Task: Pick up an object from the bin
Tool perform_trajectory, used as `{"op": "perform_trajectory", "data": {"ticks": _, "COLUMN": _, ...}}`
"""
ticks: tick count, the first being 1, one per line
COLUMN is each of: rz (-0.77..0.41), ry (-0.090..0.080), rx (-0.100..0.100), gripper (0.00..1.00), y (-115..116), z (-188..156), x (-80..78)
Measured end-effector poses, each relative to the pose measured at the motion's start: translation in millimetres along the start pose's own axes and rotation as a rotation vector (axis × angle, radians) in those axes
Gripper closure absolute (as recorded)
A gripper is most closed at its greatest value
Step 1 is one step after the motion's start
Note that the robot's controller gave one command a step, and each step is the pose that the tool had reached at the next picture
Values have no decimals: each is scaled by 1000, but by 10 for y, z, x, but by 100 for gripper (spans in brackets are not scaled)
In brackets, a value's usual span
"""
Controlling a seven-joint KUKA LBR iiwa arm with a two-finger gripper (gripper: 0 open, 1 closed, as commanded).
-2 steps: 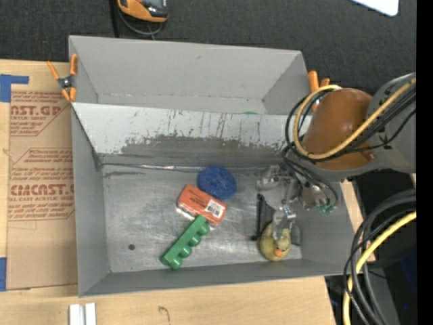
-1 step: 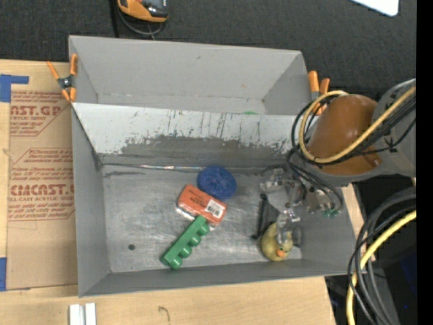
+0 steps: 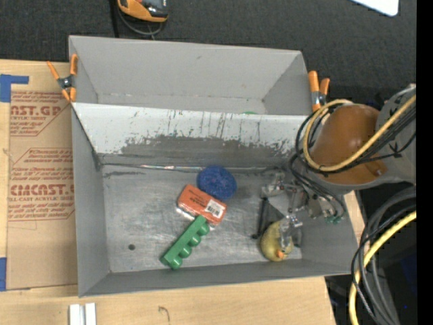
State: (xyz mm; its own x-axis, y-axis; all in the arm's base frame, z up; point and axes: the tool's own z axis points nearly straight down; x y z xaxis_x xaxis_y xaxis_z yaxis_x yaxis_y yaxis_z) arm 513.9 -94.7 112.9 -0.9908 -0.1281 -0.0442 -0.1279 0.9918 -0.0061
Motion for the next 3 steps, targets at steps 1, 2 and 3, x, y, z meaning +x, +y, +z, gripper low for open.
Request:
{"op": "perform_trajectory", "data": {"ticks": 1, "rz": -61, "ry": 26, "rx": 0, "gripper": 100, "y": -86, "z": 27, "x": 79}}
{"op": "perform_trajectory", "data": {"ticks": 2, "rz": -61, "ry": 24, "rx": 0, "gripper": 100, "y": -84, "z": 27, "x": 73}}
{"op": "perform_trajectory", "data": {"ticks": 3, "rz": -240, "ry": 16, "rx": -4, "gripper": 100, "y": -71, "z": 36, "x": 79}}
